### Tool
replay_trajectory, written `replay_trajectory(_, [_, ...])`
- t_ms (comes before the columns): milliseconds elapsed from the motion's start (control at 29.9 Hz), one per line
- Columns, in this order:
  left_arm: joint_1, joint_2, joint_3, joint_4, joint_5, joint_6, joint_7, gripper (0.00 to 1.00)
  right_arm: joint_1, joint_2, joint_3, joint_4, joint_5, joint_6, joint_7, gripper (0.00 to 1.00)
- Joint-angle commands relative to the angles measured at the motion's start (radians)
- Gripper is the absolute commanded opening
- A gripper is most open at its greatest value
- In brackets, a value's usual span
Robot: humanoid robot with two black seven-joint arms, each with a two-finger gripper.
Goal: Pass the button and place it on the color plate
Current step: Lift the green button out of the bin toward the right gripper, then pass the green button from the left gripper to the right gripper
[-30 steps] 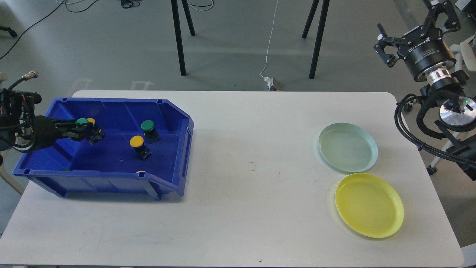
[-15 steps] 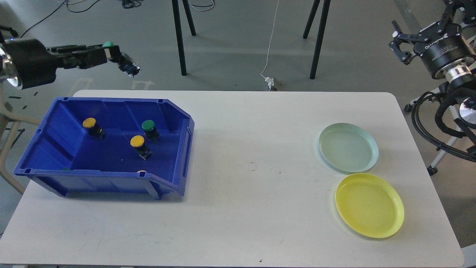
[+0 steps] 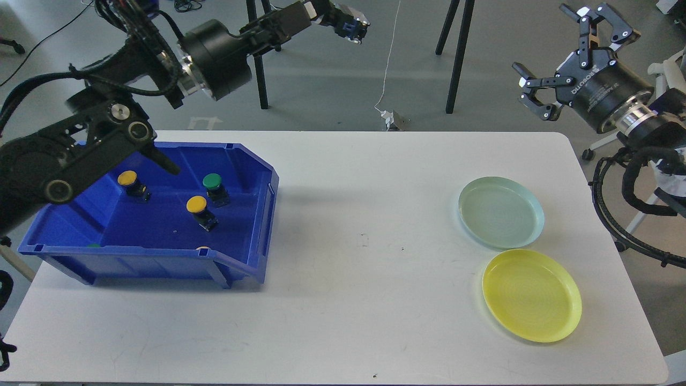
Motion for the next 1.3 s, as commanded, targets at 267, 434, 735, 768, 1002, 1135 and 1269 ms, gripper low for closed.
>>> replay_trajectory(267, [0.030, -0.141, 0.000, 0.046, 0.043, 0.002, 0.026, 0.25, 0.001, 0.208, -0.002, 0.106, -0.172, -0.048, 0.009, 0.91])
replay_trajectory(434, [0.028, -0.158, 0.001, 0.066, 0.043, 0.002, 0.027, 0.25, 0.001, 0.250, -0.002, 0.103, -0.195, -0.048, 0.012, 0.83])
replay_trajectory(735, [0.030, -0.153, 0.001, 0.066, 0.043, 0.001, 0.030, 0.25, -0.002, 0.282, -0.001, 0.099, -0.200, -0.059, 0.012, 0.57])
replay_trajectory(768, [0.030, -0.153, 0.001, 0.066, 0.043, 0.001, 0.030, 0.25, -0.002, 0.282, -0.001, 0.098, -0.202, -0.058, 0.012, 0.54])
replay_trajectory(1002, [0.030, -0.144, 0.001, 0.066, 0.041, 0.001, 0.030, 0.25, 0.000, 0.293, 0.010, 0.083, -0.202, -0.059, 0.012, 0.23])
replay_trajectory(1135, [0.031, -0.143, 0.001, 0.066, 0.040, -0.009, 0.029, 0.38, 0.000, 0.297, 0.021, 0.067, -0.202, -0.061, 0.012, 0.16])
replay_trajectory(1269, [0.034, -0.143, -0.003, 0.063, 0.035, -0.010, 0.029, 0.52, 0.000, 0.296, 0.024, 0.066, -0.202, -0.061, 0.012, 0.16])
